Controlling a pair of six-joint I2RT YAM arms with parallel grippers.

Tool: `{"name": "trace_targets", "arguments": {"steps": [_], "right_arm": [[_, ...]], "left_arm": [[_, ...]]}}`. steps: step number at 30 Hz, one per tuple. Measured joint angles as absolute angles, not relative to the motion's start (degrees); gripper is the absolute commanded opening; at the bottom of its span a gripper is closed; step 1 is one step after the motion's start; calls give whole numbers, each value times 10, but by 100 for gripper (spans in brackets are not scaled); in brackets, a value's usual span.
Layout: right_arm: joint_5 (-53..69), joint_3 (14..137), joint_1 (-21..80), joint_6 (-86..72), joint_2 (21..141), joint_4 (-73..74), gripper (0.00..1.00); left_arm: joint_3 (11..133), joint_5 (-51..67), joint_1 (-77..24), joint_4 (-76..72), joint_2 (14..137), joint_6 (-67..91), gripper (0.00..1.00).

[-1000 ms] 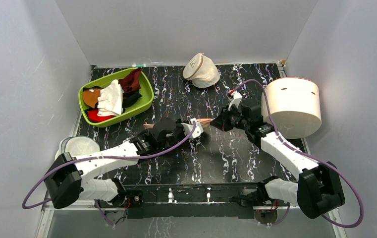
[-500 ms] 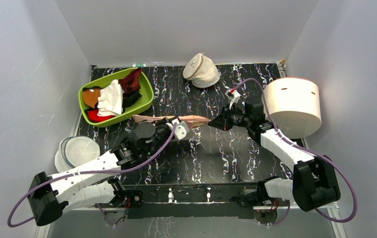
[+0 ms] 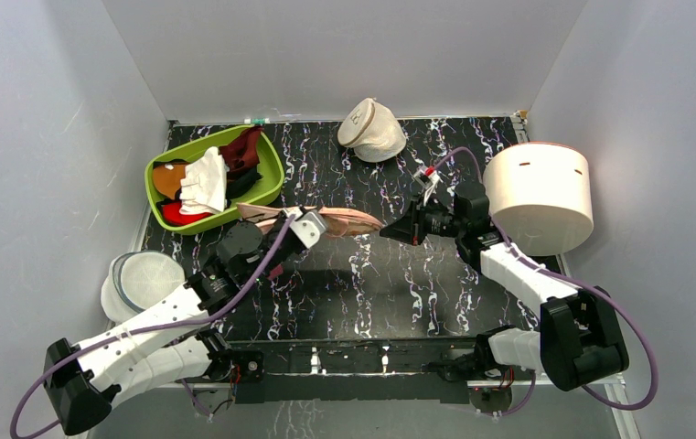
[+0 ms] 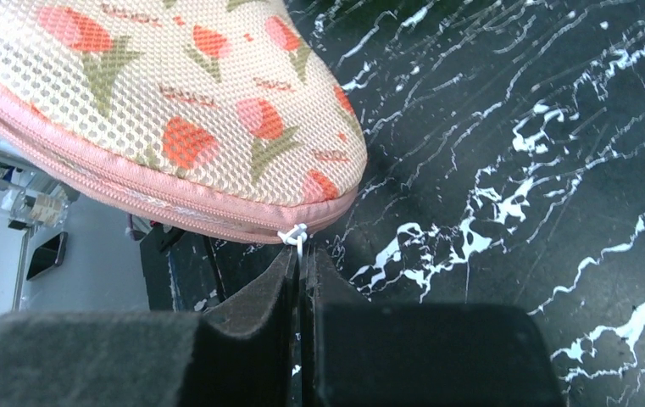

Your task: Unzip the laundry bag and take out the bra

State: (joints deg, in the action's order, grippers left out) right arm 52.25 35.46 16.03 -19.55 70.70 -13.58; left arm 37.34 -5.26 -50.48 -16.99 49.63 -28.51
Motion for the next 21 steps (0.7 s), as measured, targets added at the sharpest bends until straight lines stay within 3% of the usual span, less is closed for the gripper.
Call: {"name": "trace_targets", "arguments": {"steps": [13, 18, 19, 21], "right_arm": [[555, 340, 178, -182, 674, -187, 0], [510, 345, 182, -162, 668, -155, 0], [486, 347, 183, -156, 664, -142, 1], [449, 347, 183, -152, 658, -130, 19]], "left_arm": [[396, 67, -474, -180, 477, -205, 0], [398, 83, -474, -171, 473, -210, 0], [398, 83, -474, -168, 474, -211, 0], [398, 83, -474, -164, 475, -212, 0]]}}
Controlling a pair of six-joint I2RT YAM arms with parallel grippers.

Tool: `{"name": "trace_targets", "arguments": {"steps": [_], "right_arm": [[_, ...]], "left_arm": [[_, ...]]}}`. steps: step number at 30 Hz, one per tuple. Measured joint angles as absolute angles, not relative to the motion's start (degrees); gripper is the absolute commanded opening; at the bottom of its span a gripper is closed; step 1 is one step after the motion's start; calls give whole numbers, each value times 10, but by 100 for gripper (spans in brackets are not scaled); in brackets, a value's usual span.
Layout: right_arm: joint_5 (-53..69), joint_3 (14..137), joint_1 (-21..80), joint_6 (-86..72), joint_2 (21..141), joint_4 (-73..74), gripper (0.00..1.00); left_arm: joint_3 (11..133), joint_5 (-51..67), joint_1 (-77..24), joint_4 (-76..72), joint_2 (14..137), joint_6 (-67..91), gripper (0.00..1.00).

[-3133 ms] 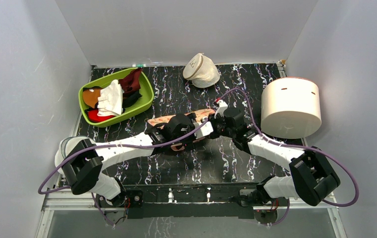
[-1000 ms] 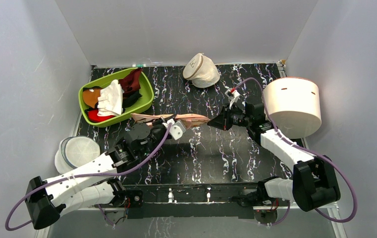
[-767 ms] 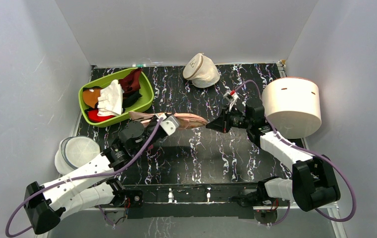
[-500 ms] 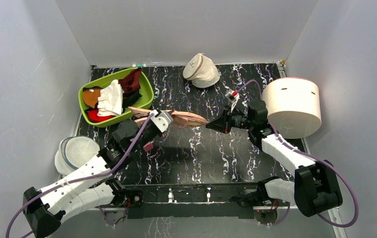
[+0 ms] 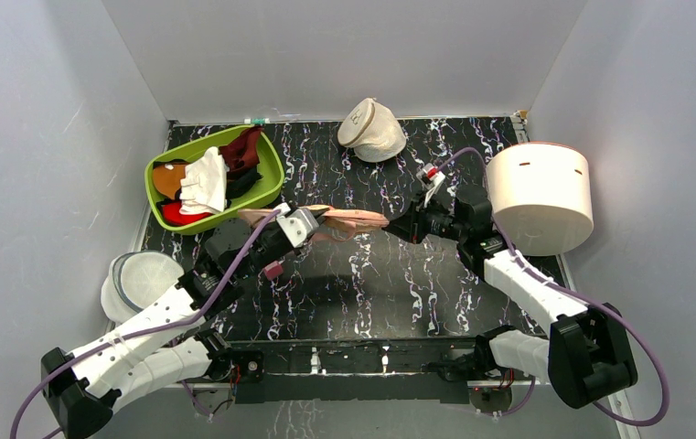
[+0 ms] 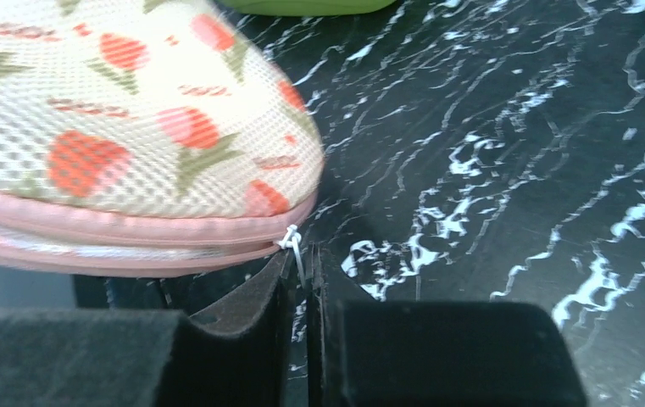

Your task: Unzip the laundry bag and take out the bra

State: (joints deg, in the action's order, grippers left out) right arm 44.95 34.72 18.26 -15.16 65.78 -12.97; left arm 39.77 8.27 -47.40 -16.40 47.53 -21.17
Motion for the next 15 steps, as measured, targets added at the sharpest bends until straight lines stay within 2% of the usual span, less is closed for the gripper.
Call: {"name": "trace_targets", "arguments": {"steps": [4, 8, 15], "right_arm": [[397, 347, 183, -155, 653, -113, 40], [312, 347, 183, -162, 626, -64, 52], [131, 350, 183, -172, 535, 6, 62]], "left_arm": [[398, 84, -474, -169, 483, -216, 0], [398, 84, -474, -181, 521, -220, 0], [398, 88, -474, -180, 592, -219, 0]]}}
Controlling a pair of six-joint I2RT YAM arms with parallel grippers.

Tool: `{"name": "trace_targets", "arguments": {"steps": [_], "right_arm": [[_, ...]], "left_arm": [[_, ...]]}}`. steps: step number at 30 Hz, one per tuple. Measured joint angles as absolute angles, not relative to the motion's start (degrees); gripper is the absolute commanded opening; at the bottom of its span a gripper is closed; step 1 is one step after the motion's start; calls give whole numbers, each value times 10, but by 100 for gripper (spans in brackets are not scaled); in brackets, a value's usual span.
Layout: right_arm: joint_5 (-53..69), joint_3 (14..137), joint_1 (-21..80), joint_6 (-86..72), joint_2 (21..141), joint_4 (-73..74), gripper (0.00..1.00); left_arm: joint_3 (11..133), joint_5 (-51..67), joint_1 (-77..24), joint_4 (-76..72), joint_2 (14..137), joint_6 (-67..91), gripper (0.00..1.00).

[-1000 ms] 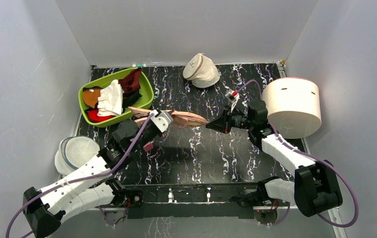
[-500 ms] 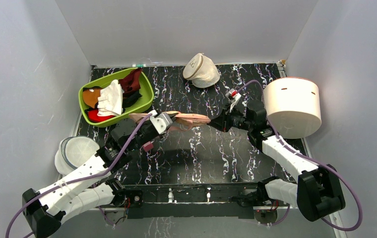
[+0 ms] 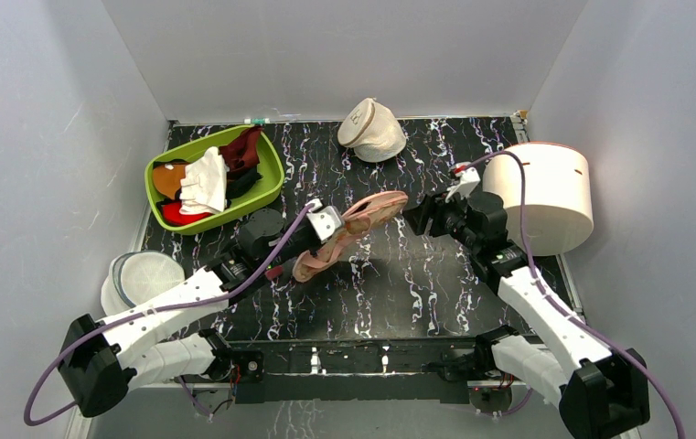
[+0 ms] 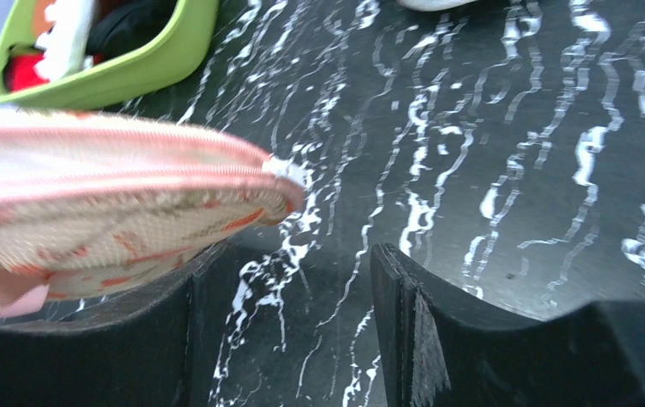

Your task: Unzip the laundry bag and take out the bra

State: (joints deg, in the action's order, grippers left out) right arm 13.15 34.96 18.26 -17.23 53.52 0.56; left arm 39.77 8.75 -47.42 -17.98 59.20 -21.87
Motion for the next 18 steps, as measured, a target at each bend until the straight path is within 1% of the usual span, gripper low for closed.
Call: {"name": "trace_targets", "arguments": {"steps": [2, 8, 13, 15, 18], "right_arm": [[95, 350, 183, -176, 517, 20, 66], [11, 350, 183, -186, 463, 39, 70], [-12, 350, 183, -198, 451, 40, 71], [-15, 351, 183, -202, 458, 41, 74], [-4, 352, 183, -207, 473, 42, 71]], "left_arm": [[398, 87, -474, -181, 598, -219, 0], [417, 84, -474, -177, 639, -228, 0], [460, 79, -476, -150, 704, -243, 0], [466, 72, -480, -141, 716, -252, 0], [466, 65, -487, -124, 718, -261, 0]]}}
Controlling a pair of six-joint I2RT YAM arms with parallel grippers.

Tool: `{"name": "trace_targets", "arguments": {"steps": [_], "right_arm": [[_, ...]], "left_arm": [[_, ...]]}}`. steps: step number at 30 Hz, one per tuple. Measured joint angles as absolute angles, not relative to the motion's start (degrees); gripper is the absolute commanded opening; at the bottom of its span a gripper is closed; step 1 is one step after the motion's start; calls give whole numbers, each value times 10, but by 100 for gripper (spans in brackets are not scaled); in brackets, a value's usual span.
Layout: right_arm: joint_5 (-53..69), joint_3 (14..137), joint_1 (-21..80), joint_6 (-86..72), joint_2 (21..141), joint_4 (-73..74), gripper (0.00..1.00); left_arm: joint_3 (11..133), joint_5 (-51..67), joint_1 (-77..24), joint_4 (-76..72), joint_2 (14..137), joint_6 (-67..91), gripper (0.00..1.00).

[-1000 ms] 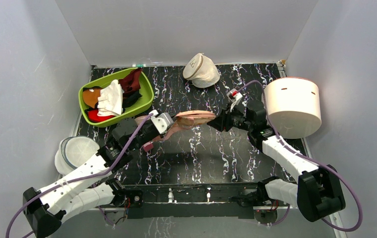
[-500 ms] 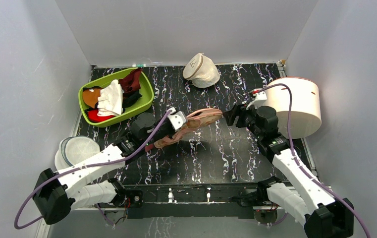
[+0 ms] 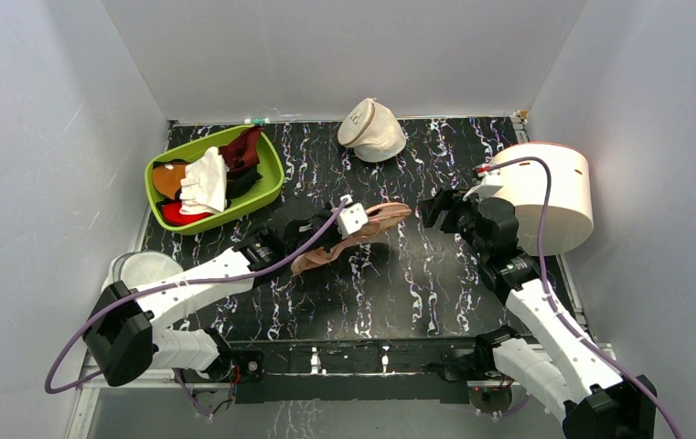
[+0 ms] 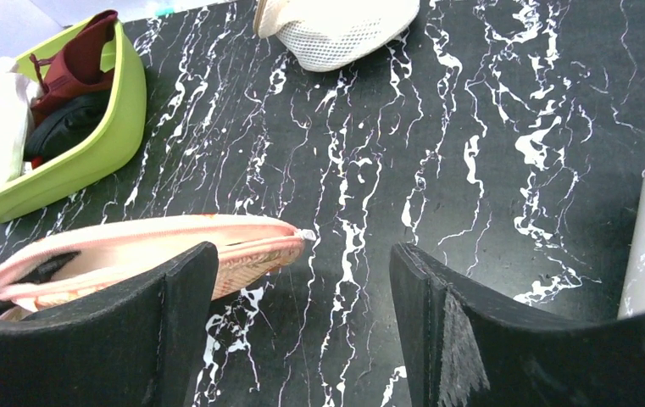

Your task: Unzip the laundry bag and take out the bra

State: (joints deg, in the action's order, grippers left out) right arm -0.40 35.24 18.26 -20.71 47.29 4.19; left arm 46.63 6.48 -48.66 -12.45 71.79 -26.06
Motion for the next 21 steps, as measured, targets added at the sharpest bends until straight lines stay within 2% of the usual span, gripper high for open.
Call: {"name": "trace_targets", "arguments": {"steps": [7, 11, 14, 21], "right_arm": [[103, 361, 182, -196, 527, 40, 74], [161, 364, 182, -204, 551, 29, 81], [137, 371, 183, -217, 559, 41, 85], [70, 385, 179, -225, 559, 65, 86]], "left_arm": [[454, 69, -489, -120, 679, -279, 0], [458, 62, -493, -115, 680, -310, 0], [462, 20, -516, -105, 697, -356, 0], [433, -84, -619, -115, 722, -472, 0]]}}
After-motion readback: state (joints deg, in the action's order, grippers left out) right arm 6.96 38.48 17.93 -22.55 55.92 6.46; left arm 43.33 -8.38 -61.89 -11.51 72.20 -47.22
